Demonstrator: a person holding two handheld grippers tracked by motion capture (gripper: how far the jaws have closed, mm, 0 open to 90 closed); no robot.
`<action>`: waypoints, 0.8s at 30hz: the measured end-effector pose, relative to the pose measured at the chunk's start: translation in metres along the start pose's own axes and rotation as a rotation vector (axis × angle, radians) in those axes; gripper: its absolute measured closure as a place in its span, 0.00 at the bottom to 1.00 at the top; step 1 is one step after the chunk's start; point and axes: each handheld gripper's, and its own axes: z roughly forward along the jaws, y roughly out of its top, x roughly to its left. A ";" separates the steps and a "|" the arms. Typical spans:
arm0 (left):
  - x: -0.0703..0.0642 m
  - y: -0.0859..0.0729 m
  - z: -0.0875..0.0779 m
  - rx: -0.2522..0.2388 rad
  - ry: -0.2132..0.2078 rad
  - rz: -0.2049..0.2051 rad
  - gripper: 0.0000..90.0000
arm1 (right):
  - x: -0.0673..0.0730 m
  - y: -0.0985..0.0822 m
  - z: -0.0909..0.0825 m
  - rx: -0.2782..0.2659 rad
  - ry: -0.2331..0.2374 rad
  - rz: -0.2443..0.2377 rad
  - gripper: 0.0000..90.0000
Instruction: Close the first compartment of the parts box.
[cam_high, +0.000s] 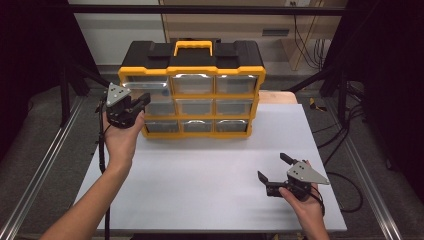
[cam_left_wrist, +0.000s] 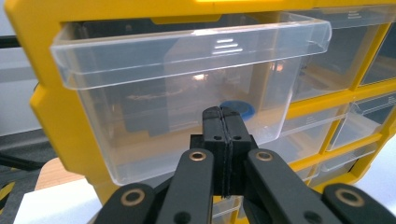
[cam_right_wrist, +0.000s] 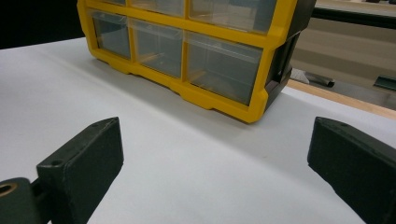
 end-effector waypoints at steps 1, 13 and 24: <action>0.000 0.001 0.000 0.000 -0.001 0.005 1.00 | 0.000 0.000 0.000 0.000 0.000 0.000 0.04; 0.004 0.000 0.005 0.019 0.014 0.008 1.00 | 0.001 0.000 0.000 0.000 0.000 -0.012 0.05; 0.012 0.002 0.004 0.012 0.031 0.002 1.00 | 0.001 0.000 0.000 0.006 0.003 -0.005 0.05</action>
